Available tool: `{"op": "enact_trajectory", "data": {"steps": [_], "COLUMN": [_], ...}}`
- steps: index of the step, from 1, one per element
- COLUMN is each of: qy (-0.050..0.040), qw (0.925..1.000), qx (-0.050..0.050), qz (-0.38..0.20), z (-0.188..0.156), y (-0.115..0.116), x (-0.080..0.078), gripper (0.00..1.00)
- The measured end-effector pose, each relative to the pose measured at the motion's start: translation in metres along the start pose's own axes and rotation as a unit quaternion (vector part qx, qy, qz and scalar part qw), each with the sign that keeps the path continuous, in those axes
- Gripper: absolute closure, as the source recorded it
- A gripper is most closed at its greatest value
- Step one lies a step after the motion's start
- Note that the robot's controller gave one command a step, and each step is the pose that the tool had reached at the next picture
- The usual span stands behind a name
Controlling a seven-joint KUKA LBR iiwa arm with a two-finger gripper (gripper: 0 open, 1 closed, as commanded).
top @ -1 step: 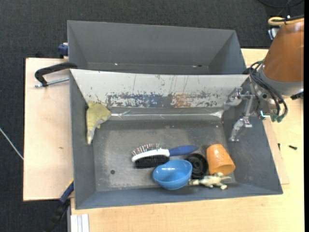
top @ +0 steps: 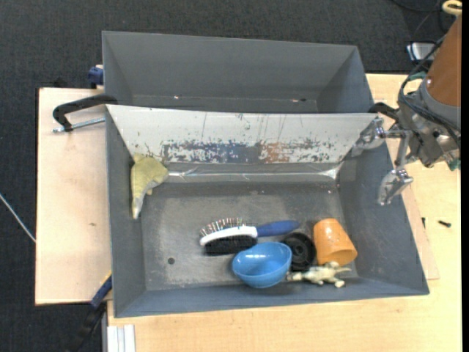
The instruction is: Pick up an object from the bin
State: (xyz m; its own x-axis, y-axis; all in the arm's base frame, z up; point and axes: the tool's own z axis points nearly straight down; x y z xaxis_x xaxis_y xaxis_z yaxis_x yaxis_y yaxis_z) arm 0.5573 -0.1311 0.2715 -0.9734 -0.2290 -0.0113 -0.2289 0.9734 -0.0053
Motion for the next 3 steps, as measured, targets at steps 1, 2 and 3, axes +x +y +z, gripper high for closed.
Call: {"op": "enact_trajectory", "data": {"steps": [1, 2, 3], "qy": [0.0056, -0.0162, -0.0057], "qw": [0.9915, 0.9528, 0.9478], "qx": [-0.005, 0.01, 0.001], "qz": [-0.13, -0.303, -0.319], "z": [0.155, 0.191, 0.182], "y": [0.055, 0.085, 0.094], "x": [-0.016, 0.023, 0.031], "gripper": [0.0, 0.0, 0.0]}}
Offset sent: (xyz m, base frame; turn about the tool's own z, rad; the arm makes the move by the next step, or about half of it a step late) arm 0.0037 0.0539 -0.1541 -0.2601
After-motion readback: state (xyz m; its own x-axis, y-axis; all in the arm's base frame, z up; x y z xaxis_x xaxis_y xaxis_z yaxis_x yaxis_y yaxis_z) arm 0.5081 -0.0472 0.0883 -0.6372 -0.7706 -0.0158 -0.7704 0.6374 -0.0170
